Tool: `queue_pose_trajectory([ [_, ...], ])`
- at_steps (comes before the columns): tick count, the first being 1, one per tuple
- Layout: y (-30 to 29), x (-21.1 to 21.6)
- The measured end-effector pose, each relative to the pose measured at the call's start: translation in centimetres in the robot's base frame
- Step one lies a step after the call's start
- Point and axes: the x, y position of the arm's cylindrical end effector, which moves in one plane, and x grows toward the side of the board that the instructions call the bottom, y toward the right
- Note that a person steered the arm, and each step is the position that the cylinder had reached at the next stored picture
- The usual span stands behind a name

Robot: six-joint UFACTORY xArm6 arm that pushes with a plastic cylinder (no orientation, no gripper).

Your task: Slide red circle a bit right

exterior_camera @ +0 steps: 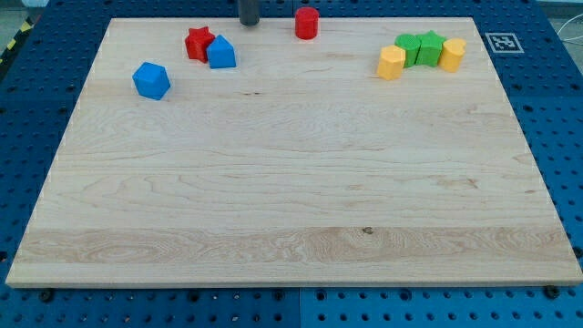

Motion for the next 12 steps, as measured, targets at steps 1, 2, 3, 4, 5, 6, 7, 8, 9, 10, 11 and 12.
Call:
queue_pose_trajectory([
  [1, -0.4, 0.0],
  [2, -1.2, 0.0],
  [3, -1.8, -0.1],
  [4, -1.8, -0.1],
  [5, 0.3, -0.1],
  [6, 4.1, 0.0],
  [7, 4.4, 0.0],
  [8, 5.7, -0.1],
  [9, 6.8, 0.0],
  [10, 8.5, 0.0],
  [11, 11.2, 0.0],
  [12, 16.4, 0.0],
])
